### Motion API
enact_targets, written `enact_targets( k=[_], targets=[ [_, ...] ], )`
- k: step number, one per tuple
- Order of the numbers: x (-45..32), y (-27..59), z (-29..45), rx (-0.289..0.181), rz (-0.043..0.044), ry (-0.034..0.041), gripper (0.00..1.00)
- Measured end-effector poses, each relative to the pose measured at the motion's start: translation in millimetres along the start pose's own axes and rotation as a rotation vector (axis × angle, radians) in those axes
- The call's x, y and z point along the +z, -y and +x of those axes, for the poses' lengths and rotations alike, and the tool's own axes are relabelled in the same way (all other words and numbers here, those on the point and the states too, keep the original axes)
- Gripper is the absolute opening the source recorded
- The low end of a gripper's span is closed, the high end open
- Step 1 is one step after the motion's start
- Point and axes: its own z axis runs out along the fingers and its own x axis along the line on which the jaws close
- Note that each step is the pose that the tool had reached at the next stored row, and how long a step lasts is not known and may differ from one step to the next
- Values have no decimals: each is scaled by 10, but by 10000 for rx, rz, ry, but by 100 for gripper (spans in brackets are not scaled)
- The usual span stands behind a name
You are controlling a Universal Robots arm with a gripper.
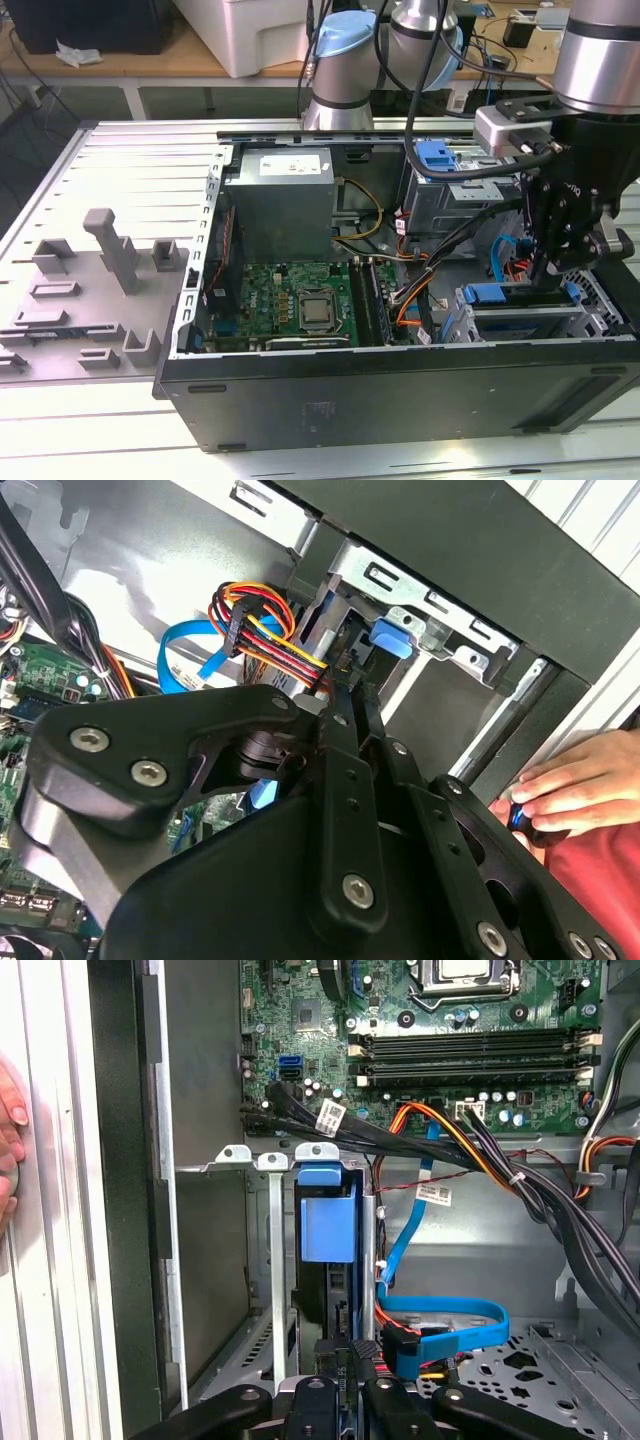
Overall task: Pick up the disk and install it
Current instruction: 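Insert the first disk wire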
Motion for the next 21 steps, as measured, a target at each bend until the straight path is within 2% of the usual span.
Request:
enact_targets(
  k=[7, 10, 21],
  targets=[
    [4, 0, 5, 0, 0, 4, 17],
    [-57, 6, 13, 0, 0, 3, 17],
    [-61, 7, 13, 1, 0, 11, 17]
  ],
)
